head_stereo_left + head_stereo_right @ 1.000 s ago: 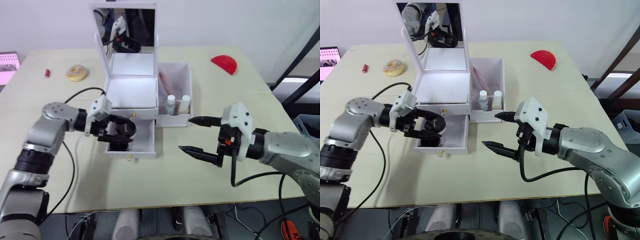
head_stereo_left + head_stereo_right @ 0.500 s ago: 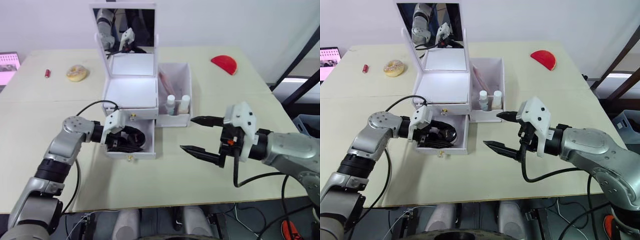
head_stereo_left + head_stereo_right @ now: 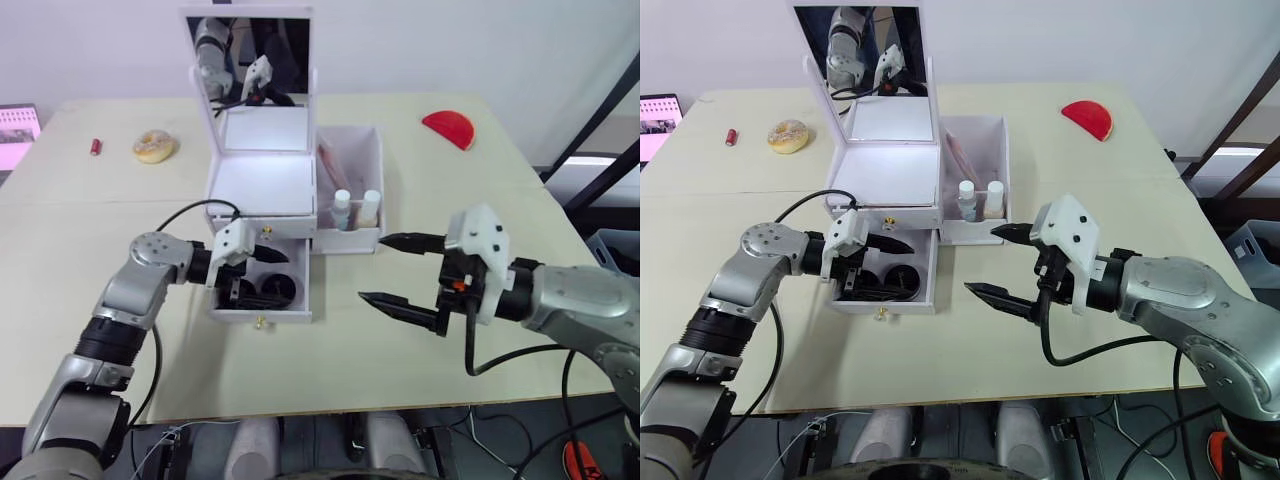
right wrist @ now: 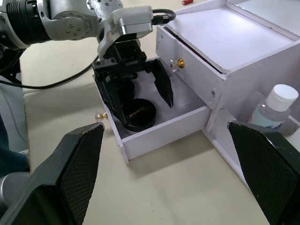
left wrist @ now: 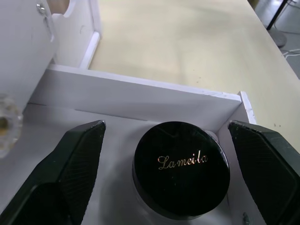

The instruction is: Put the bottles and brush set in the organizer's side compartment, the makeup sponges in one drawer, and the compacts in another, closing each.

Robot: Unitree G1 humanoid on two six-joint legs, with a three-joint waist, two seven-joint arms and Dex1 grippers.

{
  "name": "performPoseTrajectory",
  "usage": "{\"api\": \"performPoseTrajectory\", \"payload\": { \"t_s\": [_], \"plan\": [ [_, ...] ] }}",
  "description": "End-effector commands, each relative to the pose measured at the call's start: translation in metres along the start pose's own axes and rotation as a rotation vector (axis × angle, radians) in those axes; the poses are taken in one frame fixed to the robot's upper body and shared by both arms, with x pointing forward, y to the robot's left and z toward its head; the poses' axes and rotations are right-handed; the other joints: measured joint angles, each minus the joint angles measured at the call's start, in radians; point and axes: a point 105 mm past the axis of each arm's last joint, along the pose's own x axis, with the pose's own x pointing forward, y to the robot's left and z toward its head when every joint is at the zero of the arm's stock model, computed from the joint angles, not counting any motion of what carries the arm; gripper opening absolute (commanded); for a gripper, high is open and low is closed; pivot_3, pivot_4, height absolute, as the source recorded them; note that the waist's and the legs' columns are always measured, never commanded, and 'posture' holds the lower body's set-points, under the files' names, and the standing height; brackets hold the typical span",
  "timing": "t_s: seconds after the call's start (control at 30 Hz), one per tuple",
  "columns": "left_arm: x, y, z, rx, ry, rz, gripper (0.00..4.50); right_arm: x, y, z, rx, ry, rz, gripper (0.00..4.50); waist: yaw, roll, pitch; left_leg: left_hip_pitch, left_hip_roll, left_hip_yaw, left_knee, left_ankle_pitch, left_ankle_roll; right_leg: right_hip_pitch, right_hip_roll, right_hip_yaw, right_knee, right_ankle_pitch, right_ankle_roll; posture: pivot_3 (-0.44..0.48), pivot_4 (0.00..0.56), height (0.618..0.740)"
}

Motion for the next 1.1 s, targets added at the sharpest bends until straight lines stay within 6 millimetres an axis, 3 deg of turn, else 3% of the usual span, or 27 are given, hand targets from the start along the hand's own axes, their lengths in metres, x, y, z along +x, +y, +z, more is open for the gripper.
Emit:
{"api": "performPoseTrajectory", "payload": {
  "t_s": [0.03, 0.17, 0.33, 0.43, 0.63, 0.67, 0.9, 1.1],
  "plan": [
    [-0.007, 0.004, 0.024, 0.043, -0.060, 0.020, 4.47, 0.000, 0.003, 0.009, -0.043, -0.023, 0.006, 4.50, 0.000, 0.000, 0.000, 0.000, 0.000, 0.000, 0.000, 0.000, 0.000, 0.000, 0.000, 0.000, 0.000, 0.000, 0.000, 0.000, 0.150, 0.739],
    [-0.015, 0.001, 0.041, -0.002, -0.121, 0.013, 4.47, 0.000, 0.003, 0.008, -0.044, -0.023, 0.009, 4.50, 0.000, 0.000, 0.000, 0.000, 0.000, 0.000, 0.000, 0.000, 0.000, 0.000, 0.000, 0.000, 0.000, 0.000, 0.000, 0.000, 0.150, 0.739],
    [-0.038, -0.018, 0.060, -0.069, -0.156, 0.001, 4.47, -0.003, -0.002, 0.007, -0.049, -0.014, -0.001, 4.50, -0.002, 0.000, 0.000, 0.000, 0.000, -0.001, 0.000, 0.000, 0.000, 0.000, 0.000, 0.000, 0.000, 0.000, 0.000, 0.000, 0.150, 0.739],
    [-0.062, -0.028, 0.062, -0.093, -0.135, 0.064, 3.59, -0.011, -0.009, 0.004, -0.051, 0.010, -0.019, 4.50, -0.005, 0.001, 0.000, 0.000, 0.000, -0.001, -0.001, 0.000, 0.000, 0.000, 0.000, 0.000, 0.000, 0.000, 0.000, 0.000, 0.150, 0.739],
    [-0.095, -0.046, 0.064, -0.125, -0.083, 0.159, 0.38, -0.028, -0.023, -0.005, -0.043, 0.051, -0.054, 4.50, 0.000, 0.001, 0.000, 0.001, 0.000, -0.001, -0.001, 0.000, 0.000, 0.000, 0.000, 0.000, 0.000, -0.003, 0.004, 0.000, 0.150, 0.739],
    [-0.099, -0.052, 0.061, -0.138, -0.070, 0.171, 0.03, -0.030, -0.026, -0.007, -0.041, 0.056, -0.055, 4.50, 0.000, 0.001, 0.000, 0.001, 0.000, -0.001, 0.000, 0.000, 0.000, 0.000, 0.000, 0.000, 0.000, -0.003, 0.004, 0.000, 0.150, 0.739],
    [-0.102, -0.084, 0.037, -0.222, -0.003, 0.221, 0.03, -0.047, -0.041, -0.021, -0.018, 0.082, -0.088, 4.50, 0.000, 0.001, 0.001, 0.001, 0.000, 0.000, -0.001, 0.000, 0.000, 0.000, 0.000, 0.000, -0.001, -0.003, 0.004, 0.000, 0.150, 0.739],
    [-0.088, -0.105, 0.008, -0.229, 0.104, 0.206, 0.03, -0.050, -0.044, -0.016, -0.031, 0.057, -0.070, 4.50, -0.001, 0.002, 0.001, 0.001, 0.000, 0.000, 0.000, 0.000, 0.000, 0.000, -0.001, 0.000, -0.001, -0.003, 0.004, 0.000, 0.150, 0.739]
  ]
}}
